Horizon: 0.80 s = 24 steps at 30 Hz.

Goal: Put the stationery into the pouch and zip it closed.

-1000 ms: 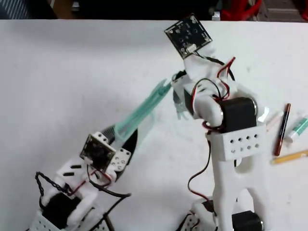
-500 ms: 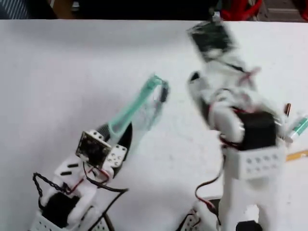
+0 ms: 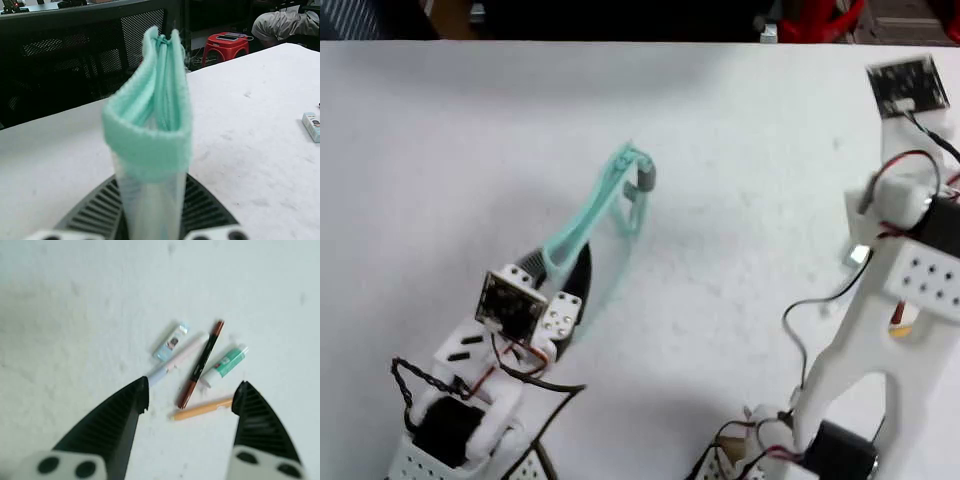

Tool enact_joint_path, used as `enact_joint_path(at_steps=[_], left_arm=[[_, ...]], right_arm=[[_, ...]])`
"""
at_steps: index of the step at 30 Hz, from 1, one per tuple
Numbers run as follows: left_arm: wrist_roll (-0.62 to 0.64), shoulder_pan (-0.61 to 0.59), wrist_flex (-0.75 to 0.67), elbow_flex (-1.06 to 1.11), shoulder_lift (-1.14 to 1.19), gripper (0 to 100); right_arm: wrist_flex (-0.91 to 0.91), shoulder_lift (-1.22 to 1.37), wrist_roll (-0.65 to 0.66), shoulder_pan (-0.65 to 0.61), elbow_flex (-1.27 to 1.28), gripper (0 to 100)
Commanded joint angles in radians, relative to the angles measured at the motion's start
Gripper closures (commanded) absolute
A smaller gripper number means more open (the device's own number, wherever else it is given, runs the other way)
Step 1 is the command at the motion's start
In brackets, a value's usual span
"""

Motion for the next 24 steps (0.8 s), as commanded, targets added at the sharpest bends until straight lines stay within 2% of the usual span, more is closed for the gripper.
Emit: enact_joint_path(at_steps=[1,6,10,24], left_arm=[[-0.011,-0.021,-0.008,0.008,-0.002,97],[-0.011,-0.021,-0.006,0.008,-0.002,97],[-0.011,-0.021,-0.003,0.008,-0.002,97],[-0.011,-0.021,-0.009,0.023,-0.002,97]], right_arm=[[-0.107,0.039,0.061,0.145,0.066,73.4],[-0.392,0.131,0.072,0.3,0.222,73.4],[-0.53,0.236,0.06,0.352,0.252,73.4],[-0.561,0.602,-0.293,0.334,0.055,75.6]])
